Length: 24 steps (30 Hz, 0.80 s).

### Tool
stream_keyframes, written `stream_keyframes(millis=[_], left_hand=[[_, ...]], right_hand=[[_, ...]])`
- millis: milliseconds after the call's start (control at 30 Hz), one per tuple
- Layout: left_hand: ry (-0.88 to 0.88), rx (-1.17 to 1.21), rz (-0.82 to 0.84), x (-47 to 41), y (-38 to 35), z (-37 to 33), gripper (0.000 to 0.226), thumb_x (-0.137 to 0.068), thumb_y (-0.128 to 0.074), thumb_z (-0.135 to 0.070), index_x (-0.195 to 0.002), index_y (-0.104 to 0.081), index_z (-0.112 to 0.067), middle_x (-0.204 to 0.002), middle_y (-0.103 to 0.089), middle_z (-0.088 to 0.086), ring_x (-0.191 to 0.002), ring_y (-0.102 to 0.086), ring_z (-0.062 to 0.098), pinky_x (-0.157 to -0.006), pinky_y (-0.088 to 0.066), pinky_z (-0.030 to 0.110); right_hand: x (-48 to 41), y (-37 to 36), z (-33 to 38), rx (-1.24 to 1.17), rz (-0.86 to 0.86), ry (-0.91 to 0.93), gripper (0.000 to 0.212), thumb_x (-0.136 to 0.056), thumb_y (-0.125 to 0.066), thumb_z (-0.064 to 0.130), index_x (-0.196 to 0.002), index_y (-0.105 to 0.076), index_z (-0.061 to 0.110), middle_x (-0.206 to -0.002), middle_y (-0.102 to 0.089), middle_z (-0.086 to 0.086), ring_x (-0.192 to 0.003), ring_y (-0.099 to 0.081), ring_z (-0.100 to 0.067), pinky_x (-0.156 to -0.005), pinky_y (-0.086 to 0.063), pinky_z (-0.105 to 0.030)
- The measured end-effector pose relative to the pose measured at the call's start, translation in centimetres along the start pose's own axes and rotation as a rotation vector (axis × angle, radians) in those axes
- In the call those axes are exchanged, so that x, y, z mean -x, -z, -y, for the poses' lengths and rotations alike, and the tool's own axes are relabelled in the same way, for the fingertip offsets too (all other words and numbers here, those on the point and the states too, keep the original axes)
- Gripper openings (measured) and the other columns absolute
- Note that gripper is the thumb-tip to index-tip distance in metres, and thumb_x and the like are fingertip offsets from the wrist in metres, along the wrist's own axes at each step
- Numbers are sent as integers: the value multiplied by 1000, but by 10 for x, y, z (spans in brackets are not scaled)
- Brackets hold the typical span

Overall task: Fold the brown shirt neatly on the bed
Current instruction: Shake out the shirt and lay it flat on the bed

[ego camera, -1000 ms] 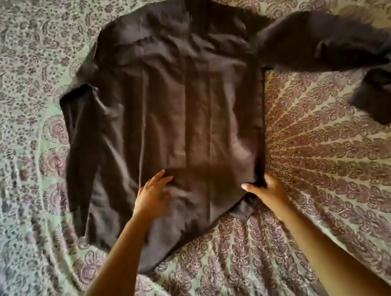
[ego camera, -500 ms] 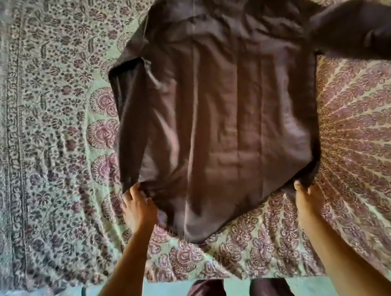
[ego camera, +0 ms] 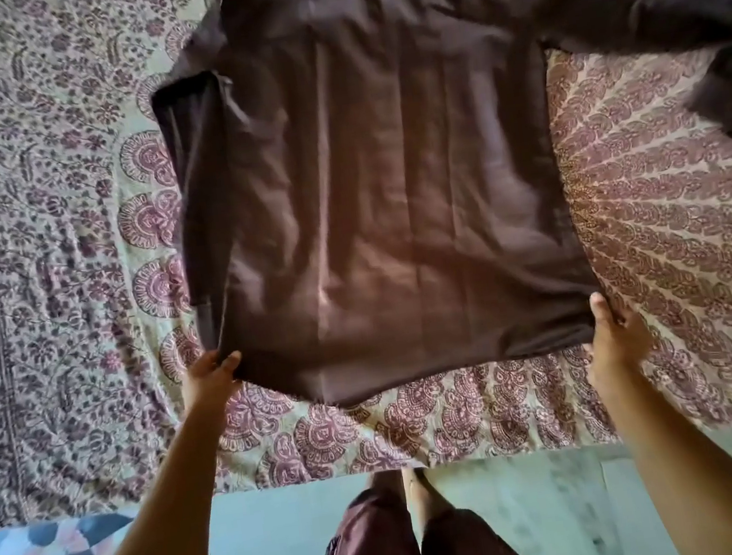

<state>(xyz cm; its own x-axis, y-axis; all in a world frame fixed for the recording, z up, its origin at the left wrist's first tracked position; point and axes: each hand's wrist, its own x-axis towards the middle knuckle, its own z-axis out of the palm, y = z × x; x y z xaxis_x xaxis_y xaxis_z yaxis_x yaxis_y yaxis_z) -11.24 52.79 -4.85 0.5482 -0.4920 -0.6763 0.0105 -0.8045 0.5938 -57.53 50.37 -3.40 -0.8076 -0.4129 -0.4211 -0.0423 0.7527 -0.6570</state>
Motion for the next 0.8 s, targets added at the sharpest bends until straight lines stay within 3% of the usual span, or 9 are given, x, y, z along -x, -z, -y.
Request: stream_keyframes(millis=[100, 200, 333, 400, 500, 567, 667, 733, 800], left_hand=[[15, 113, 52, 4, -2, 8, 15, -85, -60, 1, -88, -56, -12, -77, -65, 2, -53, -61, 6, -47, -50, 14], [92, 227, 128, 13, -9, 18, 16, -85, -62, -2, -81, -55, -17, -85, -65, 4, -59, -62, 9, -54, -54, 20], [143, 416, 74, 26, -17, 15, 17, -89, -57, -3, -80, -59, -17, -61, -68, -6, -66, -61, 12, -64, -55, 25], [145, 435, 3, 27, -17, 16, 18, -89, -58, -4, -76, -57, -16, -60, -63, -3, -55, -57, 8, -55, -52, 19], [165, 378, -12, 30, -19, 26, 22, -90, -57, -3, -71, -49, -13, -40, -50, -8, -28, -37, 1, -34, -35, 12], [182, 322, 30, 33, -20, 35, 16, -89, -59, -8, -77, -53, -15, -43, -53, -6, -29, -37, 2, -35, -35, 12], [168, 251, 86, 40, -22, 39, 16, -85, -65, -13, -79, -52, -17, -59, -53, -1, -33, -42, 1, -39, -38, 14], [170, 223, 105, 41, -25, 41, 24, -83, -68, -9, -72, -47, -17, -54, -51, -4, -33, -41, 2, -38, -37, 14], [158, 199, 102, 43, -26, 42, 34, -82, -67, -3, -63, -42, -15, -41, -48, -8, -29, -38, 2, -34, -32, 11]], right_hand=[[8, 0, -14, -231, 254, -260, 44, -82, -68, 29, -116, -49, 7, -109, -57, -10, -101, -57, -27, -85, -50, -36], [30, -10, -23, -359, 489, -439, 42, -85, -64, 16, -122, -48, 8, -107, -61, -8, -110, -56, -27, -91, -46, -37], [36, -18, -26, -350, 381, -505, 43, -88, -61, 15, -127, -46, 6, -120, -54, -13, -112, -52, -29, -83, -46, -35], [31, -8, -29, -301, 275, -472, 42, -88, -62, 15, -125, -47, 2, -105, -56, -13, -90, -56, -26, -69, -51, -29], [28, 6, -35, -202, 236, -382, 40, -90, -59, 18, -120, -48, -5, -75, -46, -7, -62, -44, -15, -42, -50, -19], [31, 9, -39, -194, 271, -359, 44, -92, -57, 23, -123, -46, -6, -83, -51, -10, -64, -48, -17, -55, -54, -25], [41, 7, -42, -146, 372, -387, 51, -86, -64, 28, -124, -45, 0, -110, -50, -13, -95, -54, -26, -82, -51, -34], [46, 3, -48, -130, 428, -408, 48, -82, -69, 19, -120, -47, 2, -112, -50, -16, -105, -53, -28, -78, -53, -29], [49, 0, -54, -88, 479, -423, 36, -81, -70, 12, -111, -52, 2, -113, -56, -21, -96, -57, -28, -59, -55, -20]])
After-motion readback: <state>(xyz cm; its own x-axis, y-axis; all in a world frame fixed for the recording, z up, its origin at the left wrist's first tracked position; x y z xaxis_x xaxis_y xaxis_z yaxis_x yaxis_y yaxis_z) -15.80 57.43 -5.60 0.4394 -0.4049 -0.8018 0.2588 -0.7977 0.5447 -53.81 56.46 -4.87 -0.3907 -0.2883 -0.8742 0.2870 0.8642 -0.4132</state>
